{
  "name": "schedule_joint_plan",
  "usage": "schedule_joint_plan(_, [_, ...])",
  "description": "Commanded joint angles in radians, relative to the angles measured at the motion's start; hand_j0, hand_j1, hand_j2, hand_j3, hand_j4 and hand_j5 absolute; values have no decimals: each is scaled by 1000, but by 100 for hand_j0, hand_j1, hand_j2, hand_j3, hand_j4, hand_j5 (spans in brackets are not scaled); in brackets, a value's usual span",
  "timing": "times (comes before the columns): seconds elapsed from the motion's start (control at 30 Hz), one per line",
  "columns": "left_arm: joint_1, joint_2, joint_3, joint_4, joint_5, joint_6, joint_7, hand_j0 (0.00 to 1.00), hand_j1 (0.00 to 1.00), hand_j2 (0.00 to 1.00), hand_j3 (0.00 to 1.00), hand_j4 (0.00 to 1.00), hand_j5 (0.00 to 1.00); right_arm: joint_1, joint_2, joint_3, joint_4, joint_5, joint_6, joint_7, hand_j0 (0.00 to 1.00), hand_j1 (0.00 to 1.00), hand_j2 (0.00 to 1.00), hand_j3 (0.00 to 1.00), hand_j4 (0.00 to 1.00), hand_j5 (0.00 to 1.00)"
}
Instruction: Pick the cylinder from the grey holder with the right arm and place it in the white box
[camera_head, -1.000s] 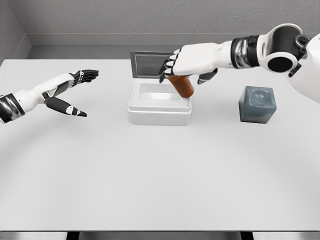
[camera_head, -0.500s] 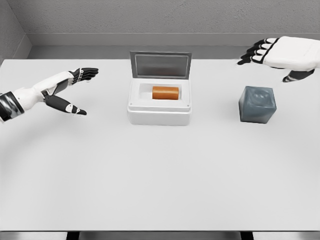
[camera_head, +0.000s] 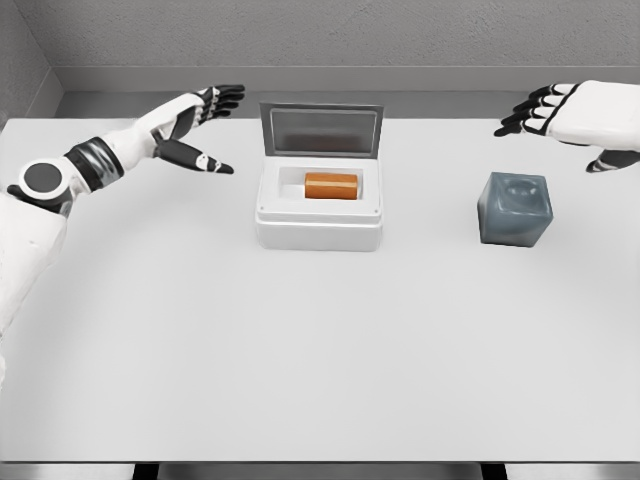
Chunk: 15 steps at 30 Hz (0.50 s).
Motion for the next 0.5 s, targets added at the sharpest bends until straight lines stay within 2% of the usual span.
schedule_joint_plan(0.0, [0, -45, 5, 44, -35, -18, 0, 100, 100, 100, 100, 100, 100, 0, -2, 0, -9, -4, 3, 0, 100, 100, 100, 100, 100, 100])
schedule_joint_plan(0.07, [0, -48, 40, 39, -29, -9, 0, 100, 100, 100, 100, 100, 100, 0, -14, -2, -11, -4, 3, 0, 100, 100, 100, 100, 100, 100])
schedule_joint_plan(0.1, [-3, -49, 101, 34, -21, 11, 0, 100, 100, 100, 100, 100, 100, 0, -16, -2, -11, -4, 3, 0, 100, 100, 100, 100, 100, 100])
schedule_joint_plan(0.13, [-5, -54, 132, -1, -24, 58, 0, 100, 100, 100, 100, 100, 100, 0, -16, -2, -11, -4, 3, 0, 100, 100, 100, 100, 100, 100])
schedule_joint_plan(0.23, [-6, -57, 135, -29, -21, 92, 0, 100, 100, 100, 100, 100, 100, -2, -22, -3, -19, -4, 3, 0, 100, 100, 100, 100, 100, 100])
schedule_joint_plan(0.33, [-5, -57, 132, -105, -21, 137, 0, 100, 100, 100, 100, 100, 100, 0, -25, -2, -26, -4, 3, 0, 100, 100, 100, 100, 100, 100])
schedule_joint_plan(0.47, [-3, -65, 126, -130, -21, 140, 0, 100, 100, 100, 100, 100, 100, 0, -37, -2, -36, -4, 3, 0, 100, 100, 100, 100, 100, 100])
